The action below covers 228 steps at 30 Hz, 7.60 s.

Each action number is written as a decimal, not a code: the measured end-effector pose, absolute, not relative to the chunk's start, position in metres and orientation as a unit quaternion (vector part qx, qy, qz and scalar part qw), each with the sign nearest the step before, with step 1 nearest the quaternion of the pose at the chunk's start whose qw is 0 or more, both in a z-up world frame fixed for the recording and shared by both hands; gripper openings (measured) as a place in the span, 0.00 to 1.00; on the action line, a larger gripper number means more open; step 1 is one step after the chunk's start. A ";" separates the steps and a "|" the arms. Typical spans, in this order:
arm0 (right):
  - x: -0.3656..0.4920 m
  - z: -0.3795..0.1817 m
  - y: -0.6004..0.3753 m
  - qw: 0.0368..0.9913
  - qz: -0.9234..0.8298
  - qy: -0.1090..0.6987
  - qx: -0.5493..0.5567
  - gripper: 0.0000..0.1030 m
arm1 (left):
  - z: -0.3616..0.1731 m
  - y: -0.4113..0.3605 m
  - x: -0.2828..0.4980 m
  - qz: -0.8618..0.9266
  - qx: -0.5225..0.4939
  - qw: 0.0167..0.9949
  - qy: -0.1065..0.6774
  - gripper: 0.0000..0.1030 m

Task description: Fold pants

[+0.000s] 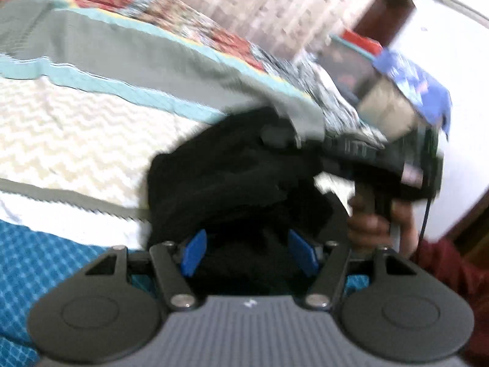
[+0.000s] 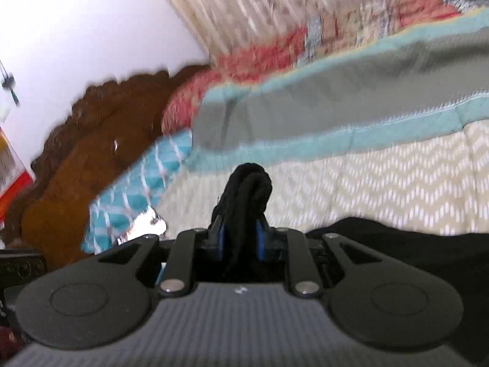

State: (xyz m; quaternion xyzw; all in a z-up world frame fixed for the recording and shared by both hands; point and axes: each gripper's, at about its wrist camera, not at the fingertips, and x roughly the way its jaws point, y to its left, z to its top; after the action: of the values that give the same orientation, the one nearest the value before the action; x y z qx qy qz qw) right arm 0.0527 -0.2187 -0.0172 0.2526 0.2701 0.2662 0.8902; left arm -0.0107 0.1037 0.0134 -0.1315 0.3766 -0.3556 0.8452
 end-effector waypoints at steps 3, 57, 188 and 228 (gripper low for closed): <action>0.065 -0.064 -0.216 0.888 0.208 0.353 0.209 0.26 | 0.018 0.095 0.001 -0.324 -0.126 0.857 0.381 0.59; -0.029 0.008 -0.168 0.918 0.263 0.262 0.139 0.48 | 0.051 0.043 0.092 -0.356 -0.120 0.803 0.464 0.12; -0.014 -0.026 -0.355 0.871 -0.015 0.333 0.362 0.20 | 0.020 -0.165 -0.063 -0.440 0.162 0.790 0.395 0.14; -0.035 -0.049 -0.354 0.896 -0.120 0.326 0.278 0.15 | 0.054 0.003 0.032 -0.279 -0.029 0.874 0.397 0.50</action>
State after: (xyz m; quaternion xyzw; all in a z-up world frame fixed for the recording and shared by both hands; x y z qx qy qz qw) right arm -0.0354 -0.3537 -0.0487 0.2776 0.3264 -0.1199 0.8956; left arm 0.0321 0.0034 0.0541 -0.0293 0.3969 -0.2792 0.8739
